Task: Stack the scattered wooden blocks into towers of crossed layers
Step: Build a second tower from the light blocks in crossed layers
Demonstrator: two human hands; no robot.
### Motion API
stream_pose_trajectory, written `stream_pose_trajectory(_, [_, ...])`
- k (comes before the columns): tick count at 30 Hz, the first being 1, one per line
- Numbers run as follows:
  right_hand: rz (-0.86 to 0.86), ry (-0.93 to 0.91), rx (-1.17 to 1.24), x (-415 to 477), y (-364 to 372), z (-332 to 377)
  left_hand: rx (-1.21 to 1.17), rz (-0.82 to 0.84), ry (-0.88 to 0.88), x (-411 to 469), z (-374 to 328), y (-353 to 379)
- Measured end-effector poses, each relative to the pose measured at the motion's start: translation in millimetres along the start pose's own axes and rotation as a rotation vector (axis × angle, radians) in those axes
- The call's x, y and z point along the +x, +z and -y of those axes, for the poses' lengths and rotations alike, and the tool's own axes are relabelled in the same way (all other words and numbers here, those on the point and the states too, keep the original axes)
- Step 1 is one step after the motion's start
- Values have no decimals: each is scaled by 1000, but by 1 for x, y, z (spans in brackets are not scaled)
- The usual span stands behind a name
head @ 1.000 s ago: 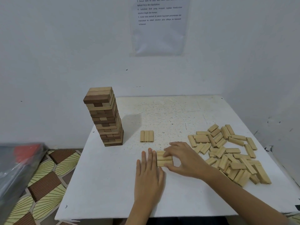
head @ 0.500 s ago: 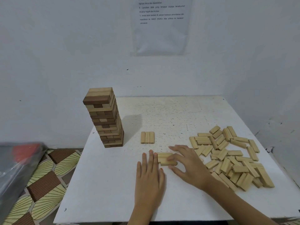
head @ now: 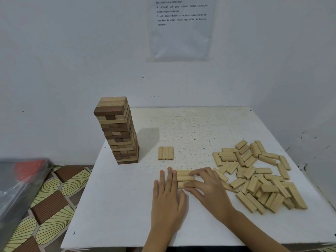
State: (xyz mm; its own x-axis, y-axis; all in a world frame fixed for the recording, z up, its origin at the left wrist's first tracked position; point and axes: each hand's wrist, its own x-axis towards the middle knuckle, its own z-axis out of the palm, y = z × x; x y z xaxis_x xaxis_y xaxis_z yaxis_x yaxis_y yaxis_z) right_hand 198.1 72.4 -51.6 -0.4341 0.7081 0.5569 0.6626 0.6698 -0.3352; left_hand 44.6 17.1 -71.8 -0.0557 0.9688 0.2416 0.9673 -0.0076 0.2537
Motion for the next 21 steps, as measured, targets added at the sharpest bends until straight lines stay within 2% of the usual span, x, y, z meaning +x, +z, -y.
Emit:
stream_pose_trajectory(5, [2, 108, 19, 2, -2, 6, 9, -2, 2, 1, 0, 0])
stream_pose_trajectory(8, [-3, 230, -53, -6, -6, 14, -7, -11, 8, 0, 0, 1])
stream_pose_trajectory(10, [53, 290, -172, -15, -5, 16, 3, -9, 5, 0, 0, 1])
stream_pose_trajectory(15, [270, 272, -360, -22, 4, 13, 28, -25, 16, 1, 0, 2])
stream_pose_trajectory(21, [316, 241, -431, -21, 12, 14, 44, -39, 19, 1, -2, 0])
